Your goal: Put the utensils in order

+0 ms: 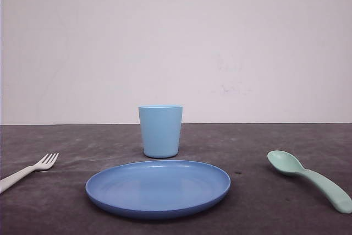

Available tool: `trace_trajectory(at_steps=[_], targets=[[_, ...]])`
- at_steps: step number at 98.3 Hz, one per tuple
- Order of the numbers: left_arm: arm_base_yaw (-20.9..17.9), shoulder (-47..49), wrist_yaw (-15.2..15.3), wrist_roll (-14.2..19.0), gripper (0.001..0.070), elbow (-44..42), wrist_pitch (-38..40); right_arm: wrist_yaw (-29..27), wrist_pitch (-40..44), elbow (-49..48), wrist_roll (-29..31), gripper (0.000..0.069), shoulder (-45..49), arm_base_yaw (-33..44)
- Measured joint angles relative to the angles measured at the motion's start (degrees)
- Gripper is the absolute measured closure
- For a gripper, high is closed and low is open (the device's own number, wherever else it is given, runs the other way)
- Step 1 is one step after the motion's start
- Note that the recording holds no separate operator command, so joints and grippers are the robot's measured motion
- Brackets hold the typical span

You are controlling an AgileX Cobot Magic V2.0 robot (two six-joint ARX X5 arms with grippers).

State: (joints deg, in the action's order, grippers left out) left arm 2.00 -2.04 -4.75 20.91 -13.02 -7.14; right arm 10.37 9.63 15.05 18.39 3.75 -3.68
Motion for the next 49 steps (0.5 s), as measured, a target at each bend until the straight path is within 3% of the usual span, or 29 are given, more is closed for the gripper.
trace_trajectory(at_steps=[9, 18, 35, 49], targets=[[0.0, -3.7, -0.2, 0.4, 0.0687, -7.6, -5.8, 0.4, 5.0, 7.0, 0.6, 0.0682, 3.7, 0.0], [0.0, -9.0, -2.2, -0.6, 0.0687, -15.7, -13.5, 1.6, 10.6, 14.0, 0.3, 0.0682, 8.4, 0.0], [0.0, -20.7, -4.2, -7.1, 0.0687, -30.3, -25.0, 1.7, 19.7, 25.7, -3.2, 0.0682, 18.3, 0.0], [0.3, -30.7, -4.2, -11.5, 0.0687, -35.8, -29.0, 1.8, 23.6, 29.9, -6.7, 0.0682, 27.6, -0.4]])
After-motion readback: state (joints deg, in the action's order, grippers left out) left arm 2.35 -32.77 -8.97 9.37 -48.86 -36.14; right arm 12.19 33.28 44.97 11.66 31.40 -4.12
